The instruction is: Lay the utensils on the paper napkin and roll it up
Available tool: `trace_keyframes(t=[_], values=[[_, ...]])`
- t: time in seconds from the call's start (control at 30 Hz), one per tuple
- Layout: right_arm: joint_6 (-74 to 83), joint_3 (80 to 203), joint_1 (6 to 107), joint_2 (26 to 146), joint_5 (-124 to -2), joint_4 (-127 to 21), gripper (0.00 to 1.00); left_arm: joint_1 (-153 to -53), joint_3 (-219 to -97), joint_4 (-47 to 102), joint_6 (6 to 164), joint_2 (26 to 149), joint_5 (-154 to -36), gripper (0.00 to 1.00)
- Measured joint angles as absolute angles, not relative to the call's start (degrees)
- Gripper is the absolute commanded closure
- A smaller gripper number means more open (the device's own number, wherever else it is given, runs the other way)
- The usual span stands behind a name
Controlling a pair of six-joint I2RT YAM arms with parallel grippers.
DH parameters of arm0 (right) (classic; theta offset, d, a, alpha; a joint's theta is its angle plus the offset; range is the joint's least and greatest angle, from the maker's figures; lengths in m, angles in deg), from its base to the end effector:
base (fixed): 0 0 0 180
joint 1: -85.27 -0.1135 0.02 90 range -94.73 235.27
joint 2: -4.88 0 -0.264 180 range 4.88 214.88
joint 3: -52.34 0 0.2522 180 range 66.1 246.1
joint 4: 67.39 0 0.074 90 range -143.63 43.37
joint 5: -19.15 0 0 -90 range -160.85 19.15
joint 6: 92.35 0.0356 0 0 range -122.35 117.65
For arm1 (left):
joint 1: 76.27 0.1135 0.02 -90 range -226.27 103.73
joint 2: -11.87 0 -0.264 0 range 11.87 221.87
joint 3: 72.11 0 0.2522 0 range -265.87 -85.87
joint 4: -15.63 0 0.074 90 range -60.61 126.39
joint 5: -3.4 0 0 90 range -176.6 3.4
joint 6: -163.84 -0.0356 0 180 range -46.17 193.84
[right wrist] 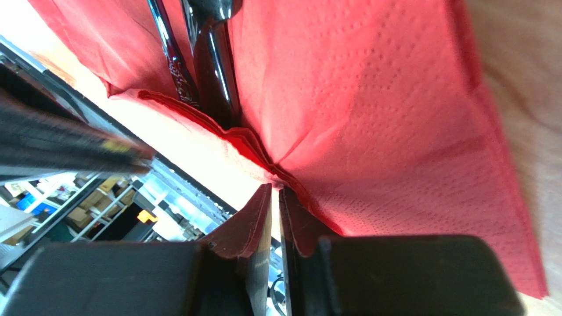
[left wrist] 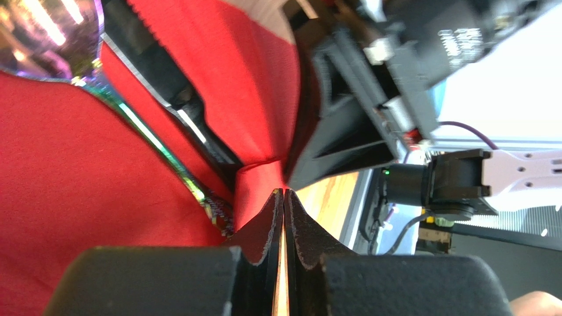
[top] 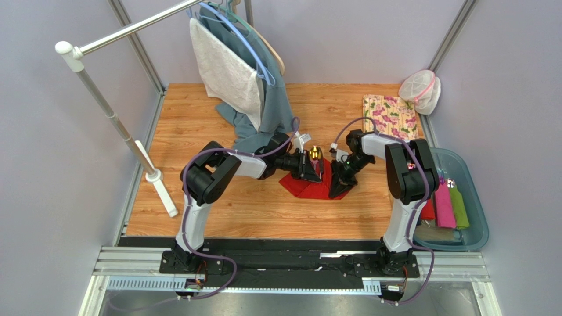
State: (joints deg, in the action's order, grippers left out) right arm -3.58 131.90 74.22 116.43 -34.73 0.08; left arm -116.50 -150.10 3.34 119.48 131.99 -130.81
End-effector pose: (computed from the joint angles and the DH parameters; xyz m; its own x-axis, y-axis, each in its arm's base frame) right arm 0.3041 0.0808 0.1241 -0.9666 -0.2064 0.1518 -0.0805 0.8071 0.5849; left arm 0.3091 -0.2940 0.1232 -0.9267 0.1127 -0.3584 0.3749 0.3393 -0.8628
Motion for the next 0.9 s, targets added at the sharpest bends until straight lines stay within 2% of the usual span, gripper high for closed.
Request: trace_keyframes(t=[0.47,0.9], values=[[-3.0,133.3,74.2,115.5,-33.4,1.8,0.81,-116.7,-151.4,5.6,119.5,136.1,-129.8,0.99],[0.0,133.6,74.2,114.4,-31.1,-0.8,0.82,-116.7,-152.0,5.8,119.6,136.5,-129.9,0.98]])
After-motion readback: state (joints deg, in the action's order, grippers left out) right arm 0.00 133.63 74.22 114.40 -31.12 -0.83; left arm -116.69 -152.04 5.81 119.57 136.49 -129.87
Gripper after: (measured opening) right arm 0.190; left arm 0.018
